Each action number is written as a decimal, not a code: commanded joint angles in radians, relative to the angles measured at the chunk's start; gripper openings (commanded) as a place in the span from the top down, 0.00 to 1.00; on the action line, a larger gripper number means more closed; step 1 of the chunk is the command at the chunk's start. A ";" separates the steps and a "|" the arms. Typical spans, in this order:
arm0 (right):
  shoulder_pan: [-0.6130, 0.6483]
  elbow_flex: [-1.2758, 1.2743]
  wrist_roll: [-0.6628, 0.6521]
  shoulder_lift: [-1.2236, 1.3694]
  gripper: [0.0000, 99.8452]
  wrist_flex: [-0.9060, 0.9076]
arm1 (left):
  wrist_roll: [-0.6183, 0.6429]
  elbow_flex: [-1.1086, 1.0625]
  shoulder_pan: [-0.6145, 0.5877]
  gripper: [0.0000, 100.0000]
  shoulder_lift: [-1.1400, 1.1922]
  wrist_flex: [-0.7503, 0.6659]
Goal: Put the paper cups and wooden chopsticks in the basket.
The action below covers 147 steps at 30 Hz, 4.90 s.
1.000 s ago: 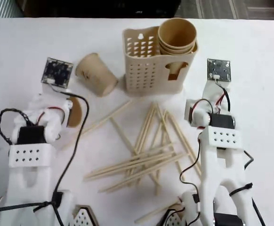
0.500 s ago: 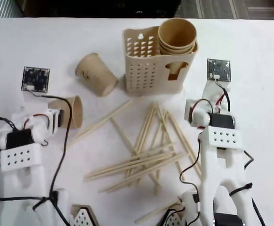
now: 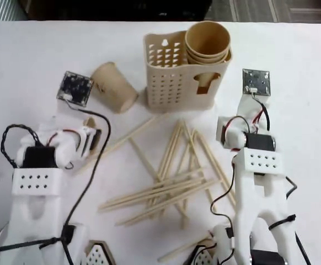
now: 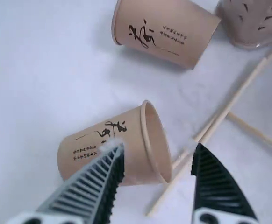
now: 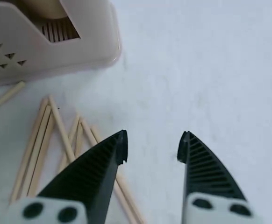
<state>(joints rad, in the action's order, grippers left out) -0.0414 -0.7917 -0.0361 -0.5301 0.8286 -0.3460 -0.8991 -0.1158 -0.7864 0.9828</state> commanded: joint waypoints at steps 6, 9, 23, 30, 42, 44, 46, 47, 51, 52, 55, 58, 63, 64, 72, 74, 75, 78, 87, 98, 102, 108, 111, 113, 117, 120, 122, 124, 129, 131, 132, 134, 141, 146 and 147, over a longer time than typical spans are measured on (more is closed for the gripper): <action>0.012 0.005 -0.012 -0.035 0.82 -0.015 | -0.046 -0.080 -0.074 0.76 0.005 -0.121; 0.012 0.005 -0.012 -0.035 0.82 -0.015 | -0.046 -0.077 -0.074 0.76 0.050 -0.123; 0.012 0.005 -0.012 -0.035 0.82 -0.013 | -0.046 0.081 -0.071 0.94 0.305 -0.132; 0.012 0.005 -0.014 -0.035 0.82 -0.013 | -0.046 0.107 -0.071 0.98 0.153 -0.063; 0.012 0.005 -0.014 -0.035 0.82 -0.013 | -0.043 0.184 -0.097 0.98 0.165 0.028; 0.012 0.005 -0.014 -0.035 0.82 -0.013 | -0.043 0.180 -0.125 0.98 0.226 -0.023; 0.012 0.005 -0.014 -0.035 0.82 -0.013 | -0.043 0.187 -0.165 0.97 0.295 -0.063; 0.012 0.005 -0.014 -0.035 0.82 -0.013 | -0.043 0.190 -0.183 0.97 0.326 -0.080; 0.012 0.005 -0.014 -0.035 0.82 -0.013 | -0.044 0.216 -0.236 0.90 0.426 -0.097; 0.012 0.005 -0.014 -0.035 0.82 -0.013 | -0.044 0.221 -0.246 0.87 0.438 -0.097; 0.012 0.005 -0.014 -0.035 0.82 -0.013 | -0.046 0.222 -0.278 0.84 0.443 -0.097; 0.012 0.005 -0.014 -0.035 0.82 -0.013 | -0.072 0.222 -0.286 0.92 0.443 -0.084; 0.012 0.006 -0.014 -0.044 0.82 -0.007 | -0.097 0.215 -0.317 0.98 0.443 -0.083; 0.012 0.009 -0.014 -0.045 0.82 -0.002 | -0.083 0.215 -0.335 0.98 0.443 -0.081; 0.108 0.229 -0.008 -0.047 0.82 0.278 | 0.063 0.187 -0.469 0.98 0.441 -0.083; 0.163 0.304 -0.005 -0.047 0.82 0.361 | 0.077 0.176 -0.464 0.98 0.441 -0.084; 0.202 0.347 -0.005 -0.047 0.82 0.398 | 0.077 0.170 -0.456 0.98 0.441 -0.087; 0.334 0.480 -0.005 -0.036 0.82 0.472 | 0.078 0.163 -0.430 0.98 0.441 -0.089; 0.685 0.933 -0.005 0.202 0.82 0.490 | 0.138 0.133 -0.421 0.98 0.441 -0.106; 0.783 1.761 -0.005 0.917 0.82 0.607 | 0.138 0.063 -0.407 0.98 0.441 -0.195; 0.782 2.015 -0.006 1.152 0.82 0.630 | 0.138 0.061 -0.409 0.98 0.441 -0.195; 0.777 2.223 -0.012 1.400 0.75 0.630 | 0.138 0.061 -0.410 0.98 0.441 -0.195; 0.777 2.231 -0.014 1.475 0.65 0.641 | 0.138 0.061 -0.410 0.98 0.441 -0.195; 0.779 2.229 -0.021 1.514 0.62 0.647 | 0.138 0.061 -0.410 0.98 0.441 -0.195; 0.769 2.231 -0.094 1.572 0.61 0.647 | 0.138 0.060 -0.410 0.98 0.441 -0.193; 0.750 2.234 -0.104 1.612 0.61 0.645 | 0.137 0.060 -0.410 0.98 0.441 -0.192; 0.733 2.237 -0.104 1.630 0.61 0.642 | 0.137 0.060 -0.410 0.98 0.441 -0.192; 0.725 2.234 -0.104 1.647 0.61 0.630 | 0.137 0.060 -0.410 0.98 0.441 -0.192; 0.720 2.232 -0.106 1.718 0.61 0.582 | 0.135 0.060 -0.410 0.98 0.441 -0.190; 0.720 2.237 -0.106 1.742 0.61 0.581 | 0.135 0.055 -0.410 0.98 0.441 -0.190; 0.720 2.237 -0.106 1.750 0.61 0.581 | 0.135 0.049 -0.410 0.98 0.441 -0.196; 0.719 2.237 -0.106 1.759 0.63 0.582 | 0.133 0.046 -0.410 0.98 0.441 -0.196; 0.708 2.239 -0.183 1.735 0.83 0.590 | 0.133 0.046 -0.410 0.98 0.441 -0.196; 0.707 2.239 -0.241 1.678 0.87 0.657 | 0.133 0.048 -0.410 0.98 0.441 -0.198; 0.707 2.239 -0.244 1.666 0.87 0.677 | 0.135 0.048 -0.410 0.98 0.441 -0.198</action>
<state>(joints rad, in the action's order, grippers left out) 0.6797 1.4039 -0.2601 1.2436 1.4592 -0.2171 -0.8347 -0.5547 -0.3583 0.7940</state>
